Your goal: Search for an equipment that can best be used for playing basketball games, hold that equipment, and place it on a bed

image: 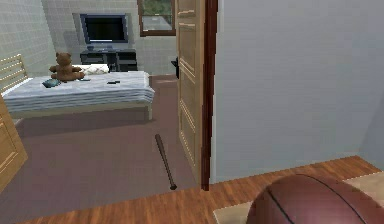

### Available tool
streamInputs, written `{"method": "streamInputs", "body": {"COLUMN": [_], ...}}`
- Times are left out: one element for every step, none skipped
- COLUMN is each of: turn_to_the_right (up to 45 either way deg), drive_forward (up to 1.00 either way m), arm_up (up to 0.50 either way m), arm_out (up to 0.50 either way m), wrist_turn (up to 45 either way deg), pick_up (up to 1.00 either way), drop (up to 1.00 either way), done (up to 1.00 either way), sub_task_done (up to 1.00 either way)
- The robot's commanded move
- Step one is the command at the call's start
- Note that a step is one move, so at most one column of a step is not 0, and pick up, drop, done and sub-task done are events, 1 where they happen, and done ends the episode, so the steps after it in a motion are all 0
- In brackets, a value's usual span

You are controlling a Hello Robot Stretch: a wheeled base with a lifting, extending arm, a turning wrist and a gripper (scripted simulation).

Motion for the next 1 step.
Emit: {"method": "streamInputs", "body": {"turn_to_the_right": [0.0], "drive_forward": [0.0], "arm_up": [0.0], "arm_out": [0.0], "wrist_turn": [-15.0], "pick_up": [0.0], "drop": [0.0], "done": [0.0], "sub_task_done": [0.0]}}
